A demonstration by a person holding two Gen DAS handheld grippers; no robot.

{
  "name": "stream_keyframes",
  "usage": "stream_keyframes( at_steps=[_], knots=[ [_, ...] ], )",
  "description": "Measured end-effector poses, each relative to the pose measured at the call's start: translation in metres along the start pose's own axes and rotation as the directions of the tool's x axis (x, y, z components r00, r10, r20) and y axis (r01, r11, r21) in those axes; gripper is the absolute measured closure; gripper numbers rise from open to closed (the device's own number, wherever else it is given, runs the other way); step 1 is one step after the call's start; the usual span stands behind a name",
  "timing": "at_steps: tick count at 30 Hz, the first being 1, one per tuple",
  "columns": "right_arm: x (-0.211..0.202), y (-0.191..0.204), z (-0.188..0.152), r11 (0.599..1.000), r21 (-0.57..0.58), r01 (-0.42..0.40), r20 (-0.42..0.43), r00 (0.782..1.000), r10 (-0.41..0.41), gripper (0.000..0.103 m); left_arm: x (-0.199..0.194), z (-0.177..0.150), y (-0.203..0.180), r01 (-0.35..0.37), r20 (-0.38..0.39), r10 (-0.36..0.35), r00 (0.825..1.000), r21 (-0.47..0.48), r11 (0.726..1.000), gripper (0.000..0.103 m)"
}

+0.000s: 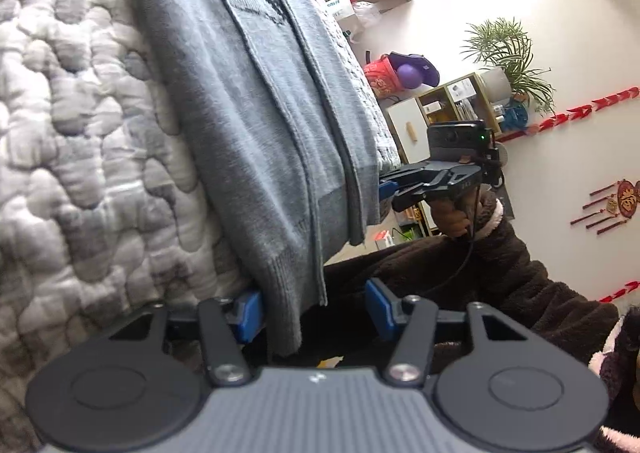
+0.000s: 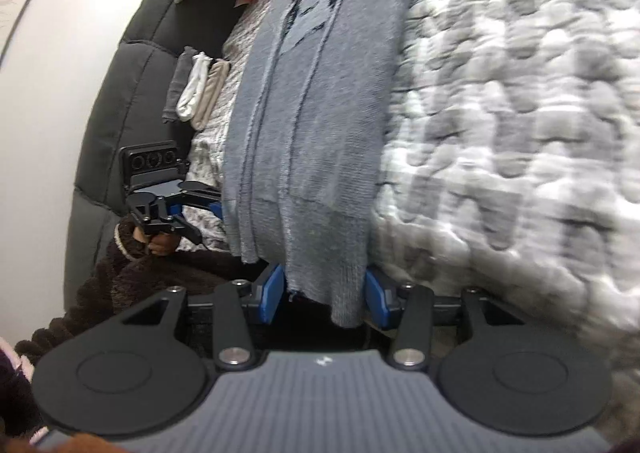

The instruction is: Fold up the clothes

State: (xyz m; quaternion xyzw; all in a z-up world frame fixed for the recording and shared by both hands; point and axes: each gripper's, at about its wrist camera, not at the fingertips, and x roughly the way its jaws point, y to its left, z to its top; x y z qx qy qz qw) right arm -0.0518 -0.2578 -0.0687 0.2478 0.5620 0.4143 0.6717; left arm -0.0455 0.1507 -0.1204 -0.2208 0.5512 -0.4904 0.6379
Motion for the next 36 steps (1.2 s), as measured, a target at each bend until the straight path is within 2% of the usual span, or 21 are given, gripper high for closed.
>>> stream_keyframes(
  at_steps=[2,10,12,13,15,17,23,30,33,36],
  knots=[
    [0.002,0.0,0.001,1.0,-0.005,-0.016,-0.002,1.0,0.016,0.055,0.005,0.002,-0.003,-0.001,-0.018,0.001,1.0,0.01,1.0,0.057],
    [0.013,0.01,0.003,0.999,-0.038,-0.032,-0.02,0.999,0.031,0.058,0.011,0.006,-0.006,0.017,-0.019,-0.017,1.0,0.001,1.0,0.069],
    [0.014,0.01,0.003,0.999,-0.038,-0.037,-0.025,0.999,0.036,0.065,0.014,0.007,-0.009,0.018,-0.027,-0.018,0.999,0.007,1.0,0.071],
    [0.014,0.009,0.004,0.999,-0.034,-0.033,-0.026,0.999,0.032,0.069,0.016,0.007,-0.01,0.019,-0.031,-0.018,0.999,0.009,1.0,0.074],
    [0.014,0.008,0.004,1.0,-0.024,-0.018,-0.028,0.999,0.017,0.082,0.015,0.007,-0.012,0.031,-0.018,-0.03,0.999,0.015,0.999,0.083],
    [0.013,0.009,0.003,1.0,-0.022,-0.019,-0.029,0.999,0.018,0.088,0.013,0.006,-0.013,0.045,-0.003,-0.045,0.999,0.021,0.999,0.089],
    [0.007,0.017,0.003,0.996,-0.048,-0.071,0.019,0.997,0.072,0.09,0.006,0.005,-0.017,0.09,0.051,-0.092,0.994,0.045,0.995,0.094],
    [0.002,0.027,0.012,0.988,-0.066,-0.139,0.105,0.984,0.145,0.09,-0.008,0.011,-0.021,0.179,0.183,-0.183,0.966,0.037,0.983,0.094],
    [0.0,0.03,0.02,0.985,-0.063,-0.16,0.155,0.973,0.168,0.09,-0.016,0.013,-0.018,0.214,0.265,-0.212,0.941,0.02,0.977,0.094],
    [-0.001,0.031,0.03,0.987,-0.04,-0.158,0.216,0.963,0.163,0.09,-0.024,0.017,-0.013,0.221,0.357,-0.199,0.913,-0.02,0.975,0.094]
  ],
)
